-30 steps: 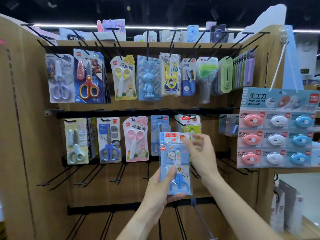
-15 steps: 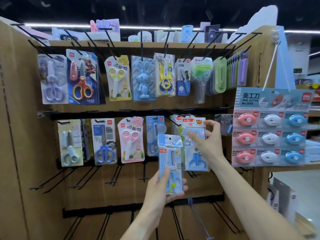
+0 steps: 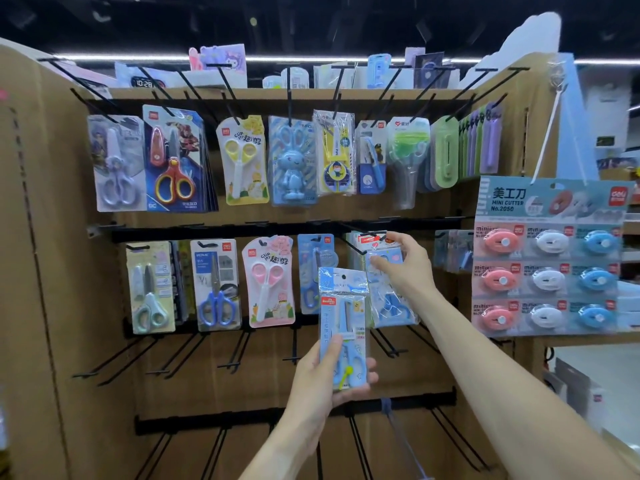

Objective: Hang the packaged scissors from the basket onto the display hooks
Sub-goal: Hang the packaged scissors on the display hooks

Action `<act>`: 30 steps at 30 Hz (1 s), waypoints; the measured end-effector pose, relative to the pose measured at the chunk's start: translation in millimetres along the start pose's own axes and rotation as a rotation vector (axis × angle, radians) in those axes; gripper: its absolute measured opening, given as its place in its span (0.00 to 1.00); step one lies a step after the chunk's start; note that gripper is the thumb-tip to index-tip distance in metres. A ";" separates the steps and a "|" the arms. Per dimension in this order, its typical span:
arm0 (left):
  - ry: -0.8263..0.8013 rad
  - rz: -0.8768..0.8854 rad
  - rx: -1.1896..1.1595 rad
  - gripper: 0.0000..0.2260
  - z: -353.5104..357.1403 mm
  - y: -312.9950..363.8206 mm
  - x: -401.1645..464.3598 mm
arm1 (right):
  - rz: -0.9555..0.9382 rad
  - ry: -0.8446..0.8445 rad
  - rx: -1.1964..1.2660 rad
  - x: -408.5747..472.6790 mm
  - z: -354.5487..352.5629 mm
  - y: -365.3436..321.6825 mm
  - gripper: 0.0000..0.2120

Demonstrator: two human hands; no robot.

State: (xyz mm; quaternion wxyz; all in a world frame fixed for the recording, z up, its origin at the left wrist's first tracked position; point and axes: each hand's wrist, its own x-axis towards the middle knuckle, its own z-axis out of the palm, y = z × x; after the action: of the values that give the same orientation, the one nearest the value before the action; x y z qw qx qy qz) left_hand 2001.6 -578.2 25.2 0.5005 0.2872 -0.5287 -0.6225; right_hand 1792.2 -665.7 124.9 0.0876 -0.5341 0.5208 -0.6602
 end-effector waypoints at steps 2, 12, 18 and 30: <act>-0.009 -0.010 -0.004 0.13 -0.2 1.0 0.6 | 0.023 -0.013 -0.107 7.1 5.5 2.1 0.27; -0.105 -0.018 0.040 0.12 1.7 -6.8 8.6 | 0.051 -0.001 0.273 -112.2 2.9 -6.1 0.18; -0.147 0.033 0.194 0.12 33.0 -15.2 22.1 | 0.122 0.056 0.406 -111.0 -4.3 4.8 0.17; -0.023 0.207 0.403 0.29 46.5 -6.2 49.7 | 0.028 0.029 0.125 -27.8 -6.2 -2.7 0.25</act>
State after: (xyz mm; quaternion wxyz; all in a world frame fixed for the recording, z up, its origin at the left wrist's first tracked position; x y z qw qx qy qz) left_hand 1941.7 -607.4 40.8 0.4883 0.3186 -0.6747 -0.4527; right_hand 1800.0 -642.1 110.7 0.1223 -0.5105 0.4871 -0.6980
